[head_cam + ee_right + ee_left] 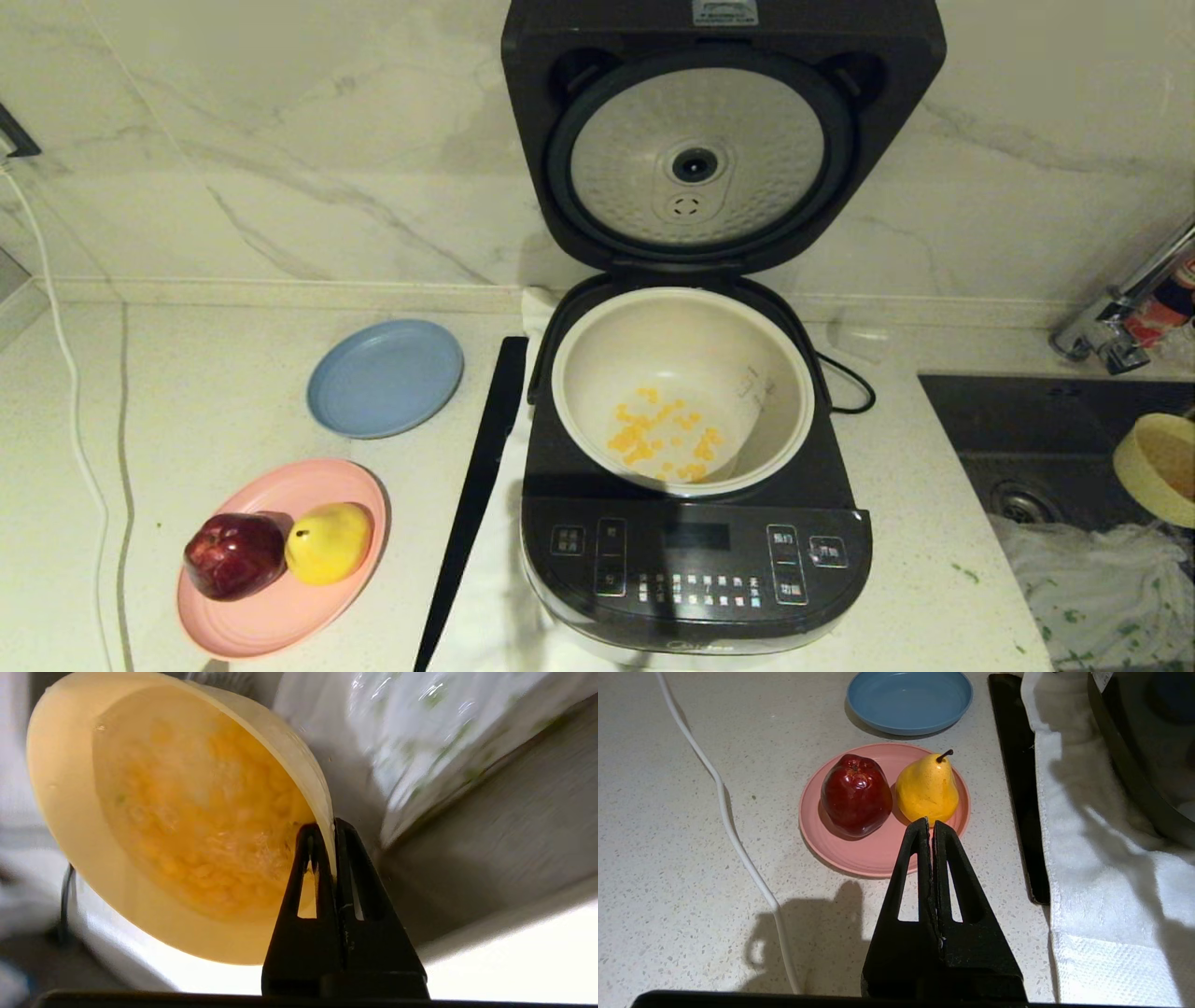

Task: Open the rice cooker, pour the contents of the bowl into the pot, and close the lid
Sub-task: Fill a bowl with water from the tap, then pour the water from the bowl into the rice cooker

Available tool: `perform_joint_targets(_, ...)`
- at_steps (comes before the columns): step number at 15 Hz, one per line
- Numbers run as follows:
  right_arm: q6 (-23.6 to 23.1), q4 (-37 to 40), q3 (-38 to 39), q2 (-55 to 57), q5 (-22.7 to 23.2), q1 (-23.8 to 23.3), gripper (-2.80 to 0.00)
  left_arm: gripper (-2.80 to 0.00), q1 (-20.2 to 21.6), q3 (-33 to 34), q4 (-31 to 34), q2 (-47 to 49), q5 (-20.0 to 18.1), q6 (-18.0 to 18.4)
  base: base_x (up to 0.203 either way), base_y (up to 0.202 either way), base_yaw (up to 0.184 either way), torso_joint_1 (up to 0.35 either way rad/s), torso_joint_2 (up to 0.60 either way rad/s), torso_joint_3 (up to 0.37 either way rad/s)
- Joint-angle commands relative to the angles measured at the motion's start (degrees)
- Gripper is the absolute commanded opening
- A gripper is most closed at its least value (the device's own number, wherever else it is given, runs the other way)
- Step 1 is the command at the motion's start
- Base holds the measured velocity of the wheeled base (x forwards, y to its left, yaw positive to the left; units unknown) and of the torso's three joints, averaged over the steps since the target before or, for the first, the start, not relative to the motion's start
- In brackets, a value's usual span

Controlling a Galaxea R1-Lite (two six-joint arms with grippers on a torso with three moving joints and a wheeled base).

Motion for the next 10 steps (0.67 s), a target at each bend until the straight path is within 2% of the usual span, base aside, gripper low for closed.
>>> perform_joint_targets(1, -0.2, 0.2, 5.3, -10.5, 0.2, 4.8, -2.8, -2.8, 0.0, 0.4, 0.0, 0.0, 0.0, 0.0, 0.0, 0.0, 0.0, 0.0, 0.0, 0.0)
perform_joint_targets(5, 0.1, 1.9, 9.9, -20.1, -1.5, 14.7, -2.8, -2.8, 0.0, 0.4, 0.0, 0.0, 0.0, 0.0, 0.0, 0.0, 0.0, 0.0, 0.0, 0.0)
perform_joint_targets(10, 1.3, 8.8, 10.4, -26.7, -2.2, 24.6, -2.8, -2.8, 0.0, 0.4, 0.0, 0.0, 0.0, 0.0, 0.0, 0.0, 0.0, 0.0, 0.0, 0.0)
